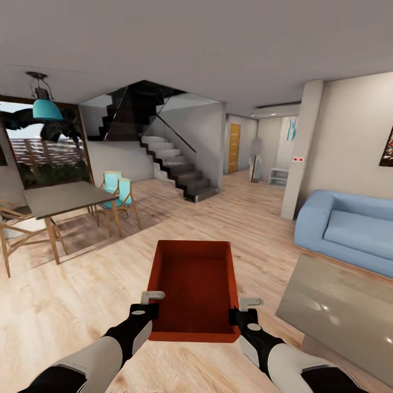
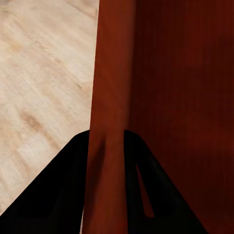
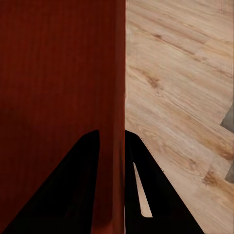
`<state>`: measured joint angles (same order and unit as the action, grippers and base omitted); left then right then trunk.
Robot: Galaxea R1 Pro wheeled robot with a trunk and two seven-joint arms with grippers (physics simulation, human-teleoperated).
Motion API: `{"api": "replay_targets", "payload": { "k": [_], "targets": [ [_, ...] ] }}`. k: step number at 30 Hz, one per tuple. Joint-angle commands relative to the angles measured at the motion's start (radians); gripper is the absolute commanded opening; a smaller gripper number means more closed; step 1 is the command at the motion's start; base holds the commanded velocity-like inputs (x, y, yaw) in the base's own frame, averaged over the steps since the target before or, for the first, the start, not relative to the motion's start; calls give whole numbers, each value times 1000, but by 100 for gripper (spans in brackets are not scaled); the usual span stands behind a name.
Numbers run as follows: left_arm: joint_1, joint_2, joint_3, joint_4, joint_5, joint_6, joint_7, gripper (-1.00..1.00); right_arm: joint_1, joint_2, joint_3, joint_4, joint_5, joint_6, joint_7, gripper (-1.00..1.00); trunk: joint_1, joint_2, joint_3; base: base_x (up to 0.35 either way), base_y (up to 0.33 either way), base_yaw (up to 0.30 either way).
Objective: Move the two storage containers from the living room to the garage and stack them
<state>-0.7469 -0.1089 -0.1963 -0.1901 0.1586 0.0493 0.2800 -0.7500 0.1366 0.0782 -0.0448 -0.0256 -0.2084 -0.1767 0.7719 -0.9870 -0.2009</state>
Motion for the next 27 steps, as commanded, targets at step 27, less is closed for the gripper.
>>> {"api": "replay_targets", "payload": {
  "k": [27],
  "targets": [
    [-2, 3, 59, -5, -14, -74, 24, -100, 0, 0, -23, 11, -10, -3, -7, -100, 0, -1, -1, 167, 0, 114]
  ]
}}
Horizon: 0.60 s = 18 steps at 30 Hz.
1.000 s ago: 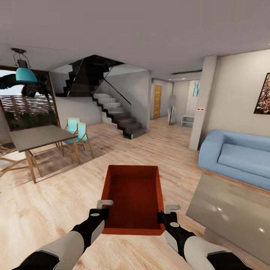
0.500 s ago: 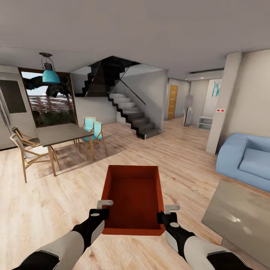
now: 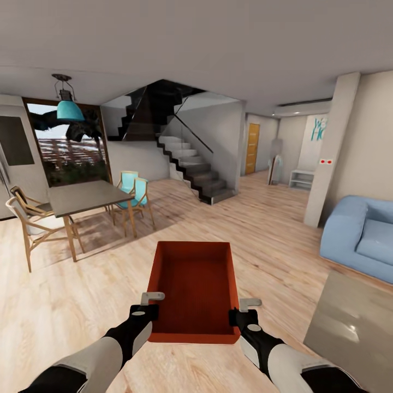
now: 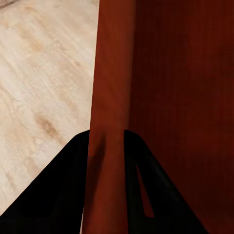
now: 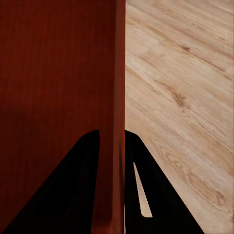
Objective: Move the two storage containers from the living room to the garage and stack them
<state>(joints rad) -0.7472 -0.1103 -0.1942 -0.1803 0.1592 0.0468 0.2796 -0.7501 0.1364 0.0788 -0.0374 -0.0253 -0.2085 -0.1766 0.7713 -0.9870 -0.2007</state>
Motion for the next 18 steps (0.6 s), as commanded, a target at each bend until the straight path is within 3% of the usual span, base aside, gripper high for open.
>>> {"api": "replay_targets", "payload": {
  "k": [1, 18],
  "targets": [
    [-1, 4, 57, -15, -15, -71, 24, -100, 0, 0, -24, 4, -10, -3, -7, -100, 1, -1, -1, 324, 0, 0],
    [-1, 4, 58, -15, -15, -71, 24, -100, 0, -1, -25, 4, -11, -3, -7, -100, 1, -1, -1, 324, 57, 0]
  ]
}}
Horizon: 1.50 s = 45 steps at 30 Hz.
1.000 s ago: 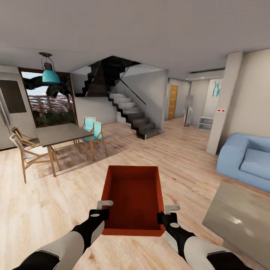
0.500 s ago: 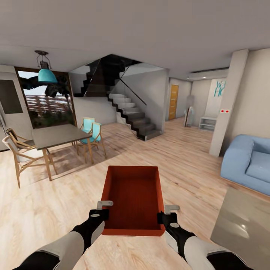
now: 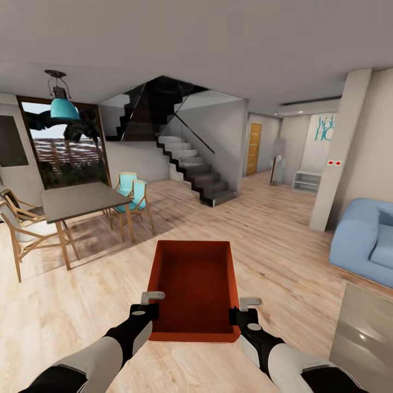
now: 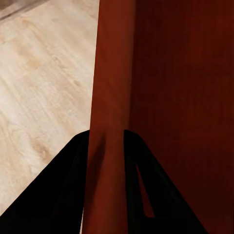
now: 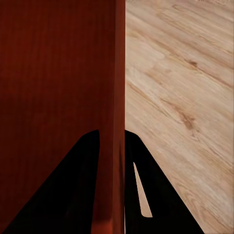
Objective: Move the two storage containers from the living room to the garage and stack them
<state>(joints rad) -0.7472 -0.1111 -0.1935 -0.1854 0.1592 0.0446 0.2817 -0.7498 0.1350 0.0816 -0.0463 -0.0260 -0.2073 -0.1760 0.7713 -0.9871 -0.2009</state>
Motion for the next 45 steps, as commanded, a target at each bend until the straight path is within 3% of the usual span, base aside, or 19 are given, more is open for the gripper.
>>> {"api": "replay_targets", "payload": {
  "k": [1, 8, 31, 45],
  "targets": [
    [-1, 5, 57, -9, -15, -67, 22, -100, 0, 0, -28, 13, -11, -4, -8, -100, 1, -1, -1, 323, 90, 0],
    [-1, 5, 57, -9, -15, -66, 22, -100, 0, 3, -26, 13, -9, -4, -8, -100, 1, -1, -1, 324, 91, -106],
    [-1, 7, 57, -9, -15, -66, 22, -100, 0, 3, -26, 13, -9, -4, -8, -100, 1, -1, -1, 323, 90, -259],
    [-1, 5, 57, -9, -15, -66, 23, -100, 0, 1, -28, 13, -12, -4, -7, -100, 1, -1, -1, 323, 89, -19]
  ]
}}
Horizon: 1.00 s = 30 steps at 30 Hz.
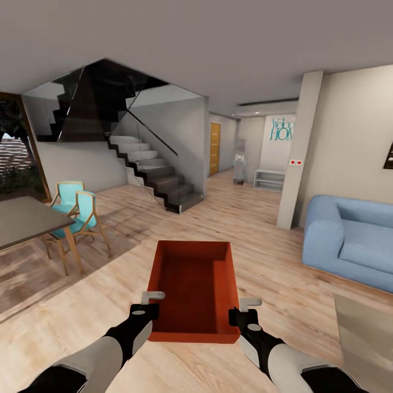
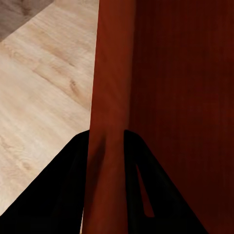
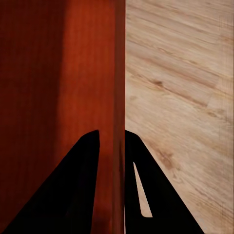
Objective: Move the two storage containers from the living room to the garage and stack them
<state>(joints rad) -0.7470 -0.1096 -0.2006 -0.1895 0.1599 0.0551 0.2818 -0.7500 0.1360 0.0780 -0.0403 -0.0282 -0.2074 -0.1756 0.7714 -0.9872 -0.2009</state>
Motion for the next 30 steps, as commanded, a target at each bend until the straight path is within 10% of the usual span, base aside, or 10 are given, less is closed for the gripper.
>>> {"api": "replay_targets", "payload": {
  "k": [1, 30],
  "targets": [
    [-2, 4, 64, -5, -16, -77, 23, -100, 0, 0, -24, 7, -10, -4, -7, -100, 1, -1, -1, 323, 89, 0],
    [-2, 5, 64, -5, -16, -77, 23, -100, 0, 2, -24, 7, -10, -4, -7, -100, 1, -1, -1, 323, 89, -188]
  ]
}}
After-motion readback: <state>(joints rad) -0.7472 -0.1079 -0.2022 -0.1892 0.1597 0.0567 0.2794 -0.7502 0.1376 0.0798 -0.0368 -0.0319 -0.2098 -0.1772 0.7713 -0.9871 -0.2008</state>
